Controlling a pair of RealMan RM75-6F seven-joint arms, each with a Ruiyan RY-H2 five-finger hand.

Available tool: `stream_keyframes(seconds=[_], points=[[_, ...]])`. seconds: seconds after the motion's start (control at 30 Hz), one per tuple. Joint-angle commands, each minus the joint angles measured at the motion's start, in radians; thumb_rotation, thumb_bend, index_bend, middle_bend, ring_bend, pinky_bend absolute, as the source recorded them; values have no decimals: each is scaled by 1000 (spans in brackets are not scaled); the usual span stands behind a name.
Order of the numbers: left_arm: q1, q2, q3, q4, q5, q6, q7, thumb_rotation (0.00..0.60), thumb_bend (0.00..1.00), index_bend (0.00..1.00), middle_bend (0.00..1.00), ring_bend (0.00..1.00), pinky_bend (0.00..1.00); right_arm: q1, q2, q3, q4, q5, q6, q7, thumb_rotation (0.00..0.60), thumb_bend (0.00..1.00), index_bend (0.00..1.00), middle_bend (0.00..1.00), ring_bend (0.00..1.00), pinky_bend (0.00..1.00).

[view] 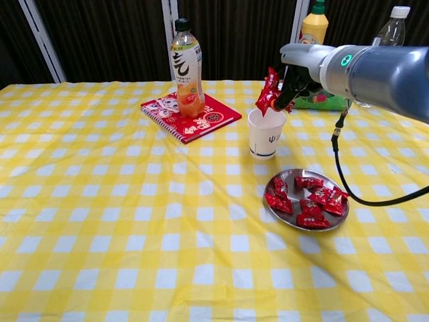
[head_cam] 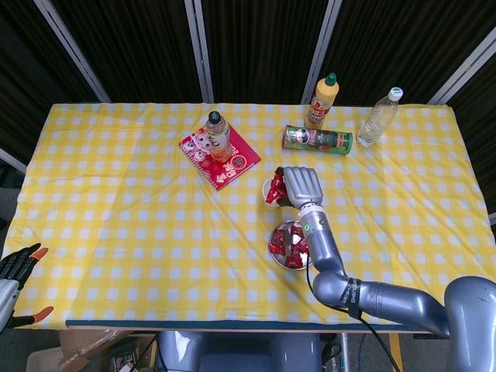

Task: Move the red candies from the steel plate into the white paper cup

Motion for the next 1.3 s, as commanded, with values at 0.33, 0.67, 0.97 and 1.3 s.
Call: stream_keyframes(seconds=[0.33, 0.67, 0.97, 1.3], points=[[-3, 4, -1, -10, -6, -7, 3, 600, 66, 0, 0, 0, 0, 21, -55, -16, 123, 1, -50, 52, 600, 627, 724, 789, 847, 1000], [-3, 6, -2, -14, -13, -12, 9, 600, 65, 0, 0, 0, 0, 29, -81, -20, 157, -7, -66, 79, 600, 628, 724, 789, 847, 1000], [-2, 6, 1, -2, -10, -12, -7, 600, 66, 0, 0, 0, 0, 36, -99, -36, 191, 0, -81, 74, 600, 627, 724, 789, 847, 1000], [-3, 6, 2, 4, -8, -12, -19, 600, 66, 0, 0, 0, 0, 44, -99, -27, 189, 14, -89, 80, 600, 628, 586, 789, 847, 1000]])
